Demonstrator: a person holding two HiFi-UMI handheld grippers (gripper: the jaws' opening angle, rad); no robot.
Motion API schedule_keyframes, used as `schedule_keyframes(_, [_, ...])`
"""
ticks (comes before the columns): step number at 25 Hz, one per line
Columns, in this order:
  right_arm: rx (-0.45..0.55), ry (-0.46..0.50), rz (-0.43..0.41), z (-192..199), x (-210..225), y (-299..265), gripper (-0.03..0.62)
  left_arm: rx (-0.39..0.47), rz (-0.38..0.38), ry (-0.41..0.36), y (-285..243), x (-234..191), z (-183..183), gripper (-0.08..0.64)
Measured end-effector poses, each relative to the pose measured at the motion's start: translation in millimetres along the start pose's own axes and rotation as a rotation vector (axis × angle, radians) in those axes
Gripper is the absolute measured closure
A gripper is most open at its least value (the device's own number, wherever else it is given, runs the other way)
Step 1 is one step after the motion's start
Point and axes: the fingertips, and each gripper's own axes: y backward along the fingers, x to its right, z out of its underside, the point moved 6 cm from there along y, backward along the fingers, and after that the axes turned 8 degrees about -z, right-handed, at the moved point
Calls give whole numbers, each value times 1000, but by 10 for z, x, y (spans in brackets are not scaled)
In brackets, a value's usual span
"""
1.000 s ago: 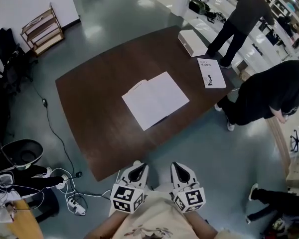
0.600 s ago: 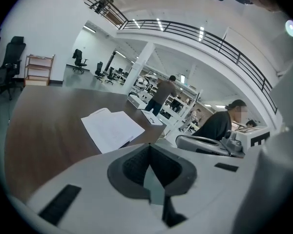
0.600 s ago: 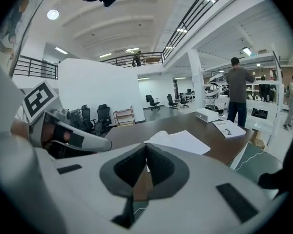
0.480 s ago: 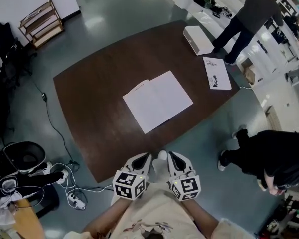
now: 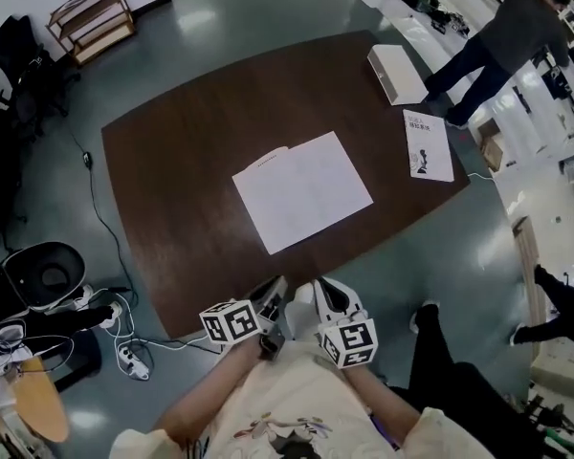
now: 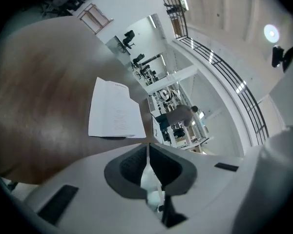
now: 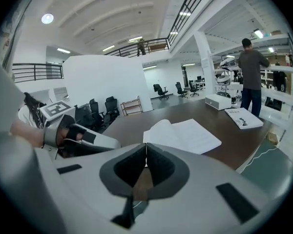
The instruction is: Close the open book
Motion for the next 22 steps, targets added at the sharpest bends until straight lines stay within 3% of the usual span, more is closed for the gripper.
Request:
schedule_keyframes(2, [-12,-47,-17,41,101,-76,586,10,-11,32,-91,-30,-9,554])
schedule_keyframes(11, [-81,-199,-91,349,381,-564,581,45,-98,-19,-344,-209,-8,554])
schedule_keyframes(14, [-85,-250,-111,437,442,-709,516,42,-121,-55,-362,-202,42,554])
schedule_keyframes(22, [-100,-349,-98,687,604,-1018,503,43,-136,-47,-337,-208,136,555])
